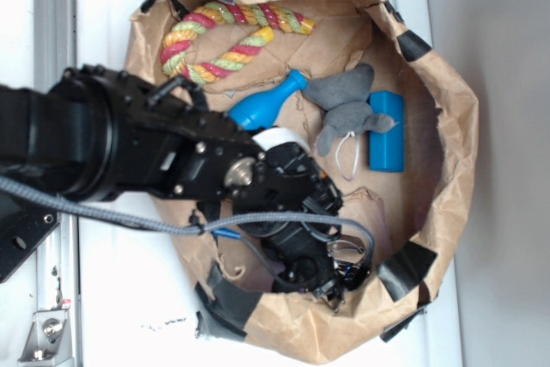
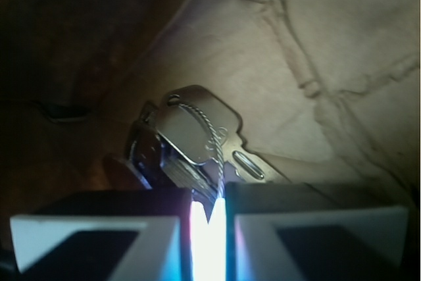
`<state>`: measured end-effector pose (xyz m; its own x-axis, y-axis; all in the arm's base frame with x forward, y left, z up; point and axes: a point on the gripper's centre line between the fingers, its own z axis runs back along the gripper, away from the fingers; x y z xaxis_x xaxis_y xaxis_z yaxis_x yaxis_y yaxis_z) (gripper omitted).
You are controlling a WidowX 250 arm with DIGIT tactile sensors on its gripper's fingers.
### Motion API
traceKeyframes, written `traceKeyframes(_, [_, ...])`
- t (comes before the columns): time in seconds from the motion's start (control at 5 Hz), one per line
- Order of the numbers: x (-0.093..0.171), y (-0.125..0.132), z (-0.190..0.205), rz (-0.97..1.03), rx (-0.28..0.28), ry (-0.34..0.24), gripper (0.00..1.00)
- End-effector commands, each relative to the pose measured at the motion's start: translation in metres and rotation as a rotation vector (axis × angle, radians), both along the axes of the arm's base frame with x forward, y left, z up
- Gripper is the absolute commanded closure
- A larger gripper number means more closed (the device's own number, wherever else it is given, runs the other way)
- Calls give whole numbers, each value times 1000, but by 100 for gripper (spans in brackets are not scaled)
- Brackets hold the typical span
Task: Grab the silver keys.
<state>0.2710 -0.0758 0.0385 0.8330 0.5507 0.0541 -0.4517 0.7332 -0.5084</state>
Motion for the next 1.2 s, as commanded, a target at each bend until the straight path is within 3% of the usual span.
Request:
traceKeyframes(0.0, [25,28,54,71,-37,-68,100])
traceKeyframes(0.2, [20,43,76,66,-57,-89,100])
traceKeyframes(0.6, [2,47,94,11,-92,-92,100])
traceKeyframes(0.8, [-5,46,85,43,-83,-22,0])
traceKeyframes(1.0, [1,35,56,102,-24,3,0])
